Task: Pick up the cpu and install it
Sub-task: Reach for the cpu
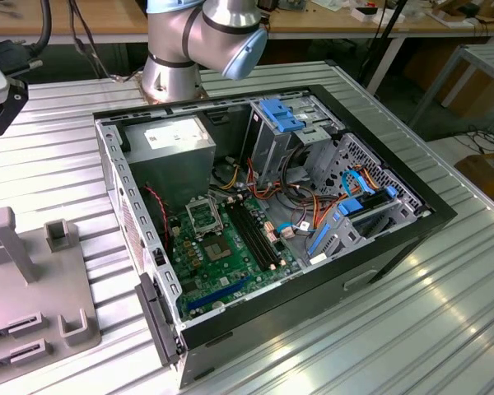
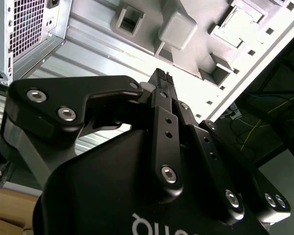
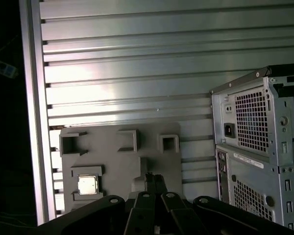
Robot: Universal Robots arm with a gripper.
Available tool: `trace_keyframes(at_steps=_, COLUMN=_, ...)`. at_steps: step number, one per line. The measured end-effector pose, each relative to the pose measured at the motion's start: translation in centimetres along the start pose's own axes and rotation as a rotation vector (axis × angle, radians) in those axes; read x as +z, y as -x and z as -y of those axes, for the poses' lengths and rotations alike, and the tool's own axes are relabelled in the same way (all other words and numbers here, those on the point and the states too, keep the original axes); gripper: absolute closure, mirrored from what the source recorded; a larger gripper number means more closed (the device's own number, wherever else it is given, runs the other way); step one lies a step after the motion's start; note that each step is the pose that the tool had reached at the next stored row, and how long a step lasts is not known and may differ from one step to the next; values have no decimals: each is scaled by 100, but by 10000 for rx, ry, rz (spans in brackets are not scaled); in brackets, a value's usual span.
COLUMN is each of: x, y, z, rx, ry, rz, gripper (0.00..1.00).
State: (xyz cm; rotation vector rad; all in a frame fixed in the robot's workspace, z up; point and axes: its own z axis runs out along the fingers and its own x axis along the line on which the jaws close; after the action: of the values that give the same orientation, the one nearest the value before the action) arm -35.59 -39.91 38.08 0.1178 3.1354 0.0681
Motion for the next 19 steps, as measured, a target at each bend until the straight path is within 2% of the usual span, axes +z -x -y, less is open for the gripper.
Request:
trace_keyframes(at_steps=13, x=2, y=-122, z=9, rx=-1, ry=0, rz=0, gripper=88)
trace_keyframes(at_steps=19, x=4, y=-206, z=16, rx=0, ry=0, rz=0, gripper=88)
